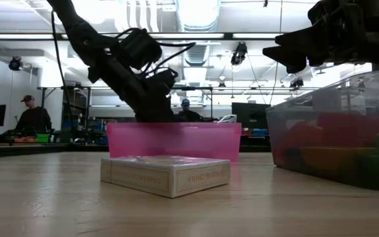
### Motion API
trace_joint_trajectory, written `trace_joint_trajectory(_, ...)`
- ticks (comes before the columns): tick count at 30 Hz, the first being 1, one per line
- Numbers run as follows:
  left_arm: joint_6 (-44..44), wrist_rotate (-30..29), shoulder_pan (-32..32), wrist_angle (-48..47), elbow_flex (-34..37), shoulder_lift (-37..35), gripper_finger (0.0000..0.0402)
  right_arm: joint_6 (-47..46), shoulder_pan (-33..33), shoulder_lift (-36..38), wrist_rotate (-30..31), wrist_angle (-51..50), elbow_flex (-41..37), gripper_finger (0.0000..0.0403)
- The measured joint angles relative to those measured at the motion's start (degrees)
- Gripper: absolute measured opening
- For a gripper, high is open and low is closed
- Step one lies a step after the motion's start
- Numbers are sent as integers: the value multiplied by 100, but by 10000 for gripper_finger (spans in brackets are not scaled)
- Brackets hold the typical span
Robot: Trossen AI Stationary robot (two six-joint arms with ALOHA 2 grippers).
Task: Pick & Place Toys
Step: Put the blue game card into the red bin, then put the yellow game card into the red bin
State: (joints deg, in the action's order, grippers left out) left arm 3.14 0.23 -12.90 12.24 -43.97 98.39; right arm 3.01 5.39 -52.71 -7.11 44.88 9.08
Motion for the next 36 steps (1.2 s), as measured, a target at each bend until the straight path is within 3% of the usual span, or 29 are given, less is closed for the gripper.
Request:
trace_joint_trajectory(6,-39,-15,92,109,-4,-91,343,-2,0,-12,0,5,0,291)
trace_joint_trajectory(17,-312,-17,395,350,92,-925,341,-4,0,-472,24,272,0,291)
trace_joint_trajectory(25,-613,2,846,1596,867,-1937,342,-2,0,-855,24,602,0,292)
trace_joint_trajectory(36,-438,4,1076,1364,2216,-3870,342,-2,0,-1310,22,616,262,292)
